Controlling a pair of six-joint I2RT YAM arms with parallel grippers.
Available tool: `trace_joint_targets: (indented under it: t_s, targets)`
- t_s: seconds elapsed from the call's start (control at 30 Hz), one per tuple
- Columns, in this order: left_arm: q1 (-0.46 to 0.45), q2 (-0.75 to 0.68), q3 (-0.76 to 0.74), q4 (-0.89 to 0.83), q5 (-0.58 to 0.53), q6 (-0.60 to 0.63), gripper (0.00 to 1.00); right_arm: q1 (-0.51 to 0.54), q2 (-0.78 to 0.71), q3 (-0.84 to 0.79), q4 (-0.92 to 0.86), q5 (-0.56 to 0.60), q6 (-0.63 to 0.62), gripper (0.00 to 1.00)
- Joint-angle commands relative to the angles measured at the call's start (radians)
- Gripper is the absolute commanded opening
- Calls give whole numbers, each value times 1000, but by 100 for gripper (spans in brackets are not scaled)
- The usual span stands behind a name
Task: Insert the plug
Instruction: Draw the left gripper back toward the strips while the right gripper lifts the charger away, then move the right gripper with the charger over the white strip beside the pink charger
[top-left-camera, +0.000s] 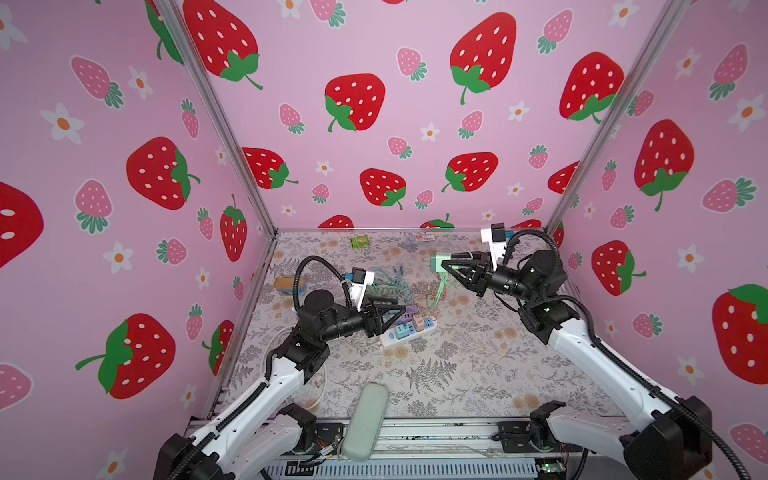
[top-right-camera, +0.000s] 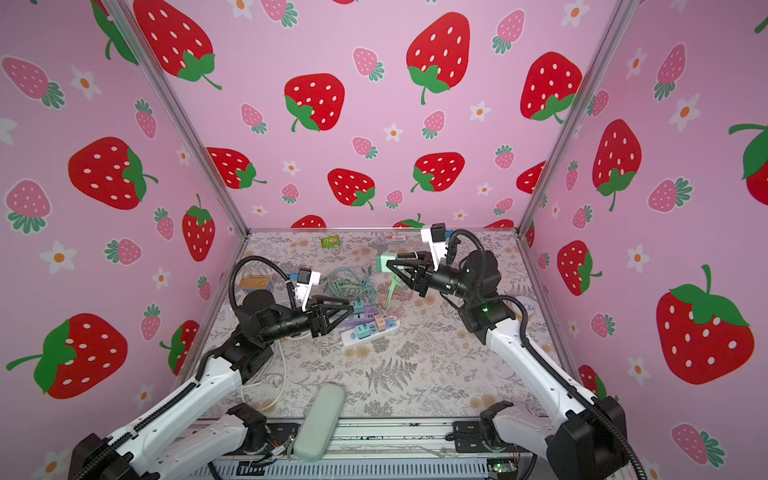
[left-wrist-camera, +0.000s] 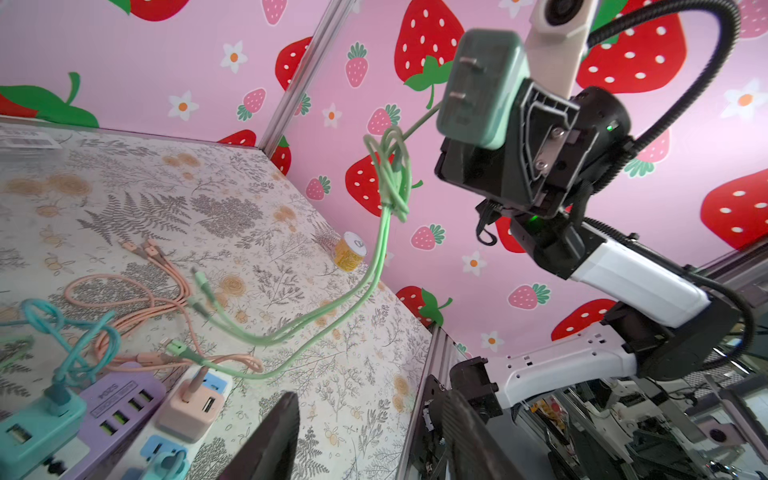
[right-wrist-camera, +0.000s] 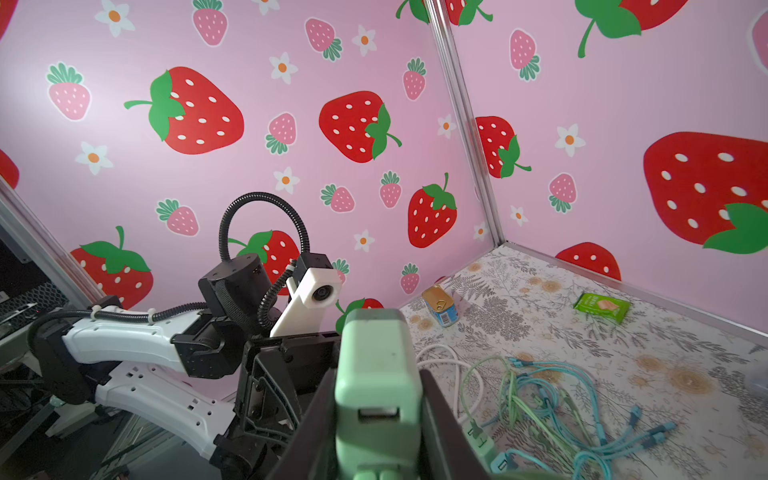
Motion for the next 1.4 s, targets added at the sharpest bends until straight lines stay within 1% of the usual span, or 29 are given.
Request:
trace_joint_targets:
  t_s: [0.0, 0.13, 0.2, 0.33, 0.5, 0.6, 0.73, 0.93, 1.13, 1.3, 1.37]
  targets:
    - [7, -24, -22, -123, -67, 46, 58, -32, 4, 73, -80, -16, -88, 7]
    - [9, -50, -50, -186, -132, 52, 58, -66, 32, 124, -176, 21, -171, 7]
    - [9, -61, -68, -208, -167, 49, 58, -73, 50, 156, -250, 61, -237, 7]
    - [9, -78, -99, -240, -216, 47, 58, -80, 87, 184, -333, 137, -325, 7]
    - [9, -51, -117, -310, -324, 32, 58, -80, 152, 185, -423, 243, -426, 7]
    - [10, -18, -131, -315, -350, 13, 58, -80, 193, 155, -455, 318, -464, 6]
    - [12, 21, -143, -330, -401, -24, 58, -81, 231, 105, -480, 376, -495, 4]
    - [12, 67, -170, -303, -392, -63, 56, -67, 239, 19, -501, 407, -489, 3]
    - [12, 133, -194, -257, -369, -113, 53, -16, 232, -46, -545, 428, -514, 3]
    - [12, 197, -199, -229, -346, -136, 51, 5, 220, -63, -601, 454, -549, 3]
    - [11, 218, -198, -222, -342, -140, 50, 5, 212, -66, -614, 445, -552, 3]
